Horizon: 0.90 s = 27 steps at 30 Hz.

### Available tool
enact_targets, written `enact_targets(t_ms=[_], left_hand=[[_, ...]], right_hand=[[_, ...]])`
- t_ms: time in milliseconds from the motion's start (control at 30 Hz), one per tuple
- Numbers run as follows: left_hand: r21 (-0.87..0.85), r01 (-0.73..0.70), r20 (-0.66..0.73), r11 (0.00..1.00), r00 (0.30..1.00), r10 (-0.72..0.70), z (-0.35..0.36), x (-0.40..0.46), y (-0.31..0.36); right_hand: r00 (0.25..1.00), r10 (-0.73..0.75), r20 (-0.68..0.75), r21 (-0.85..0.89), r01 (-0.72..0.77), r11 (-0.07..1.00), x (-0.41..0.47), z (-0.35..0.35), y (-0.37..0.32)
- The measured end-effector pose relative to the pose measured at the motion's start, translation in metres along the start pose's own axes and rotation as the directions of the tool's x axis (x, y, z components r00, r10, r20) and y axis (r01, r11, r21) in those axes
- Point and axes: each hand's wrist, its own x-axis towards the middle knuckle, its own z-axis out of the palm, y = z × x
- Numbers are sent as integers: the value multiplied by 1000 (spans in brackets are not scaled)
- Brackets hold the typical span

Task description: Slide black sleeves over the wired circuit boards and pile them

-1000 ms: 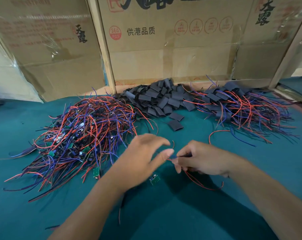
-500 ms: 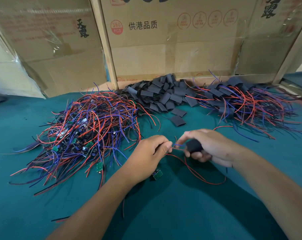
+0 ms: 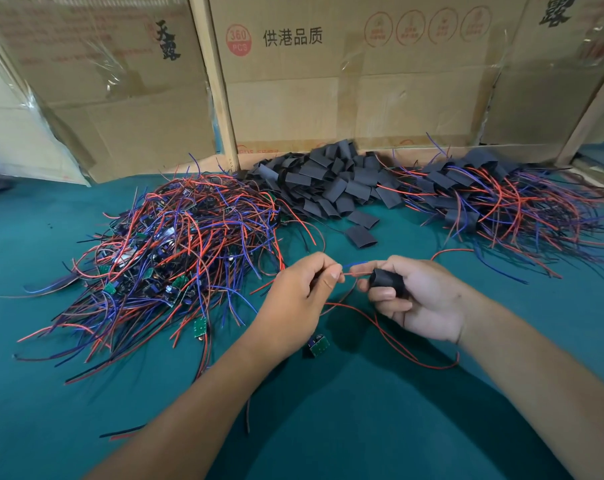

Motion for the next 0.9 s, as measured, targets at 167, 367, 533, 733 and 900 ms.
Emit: enact_targets(t_ms=[167,367,533,733,900], left_hand=[[48,-24,20,999,1000,23,0,-1,1],[84,-30,55,996,998,25,0,-1,4],[96,-39,49,995,998,35,0,0,3],[90,-28,11,996,1000,27,-1,1,3],[118,-59,19,991,998,57,0,1,2]], right_hand=[[999,-23,-37,25,24,999,1,2,1],[994,-72,-80,-51,68,996,-1,5,3],[992,-85,-94,-69,79,995,-3,6,2],[994,-78,-83,-75,72,995,-6,8,2],[992,-78,-98,-62,73,995,-6,11,3]])
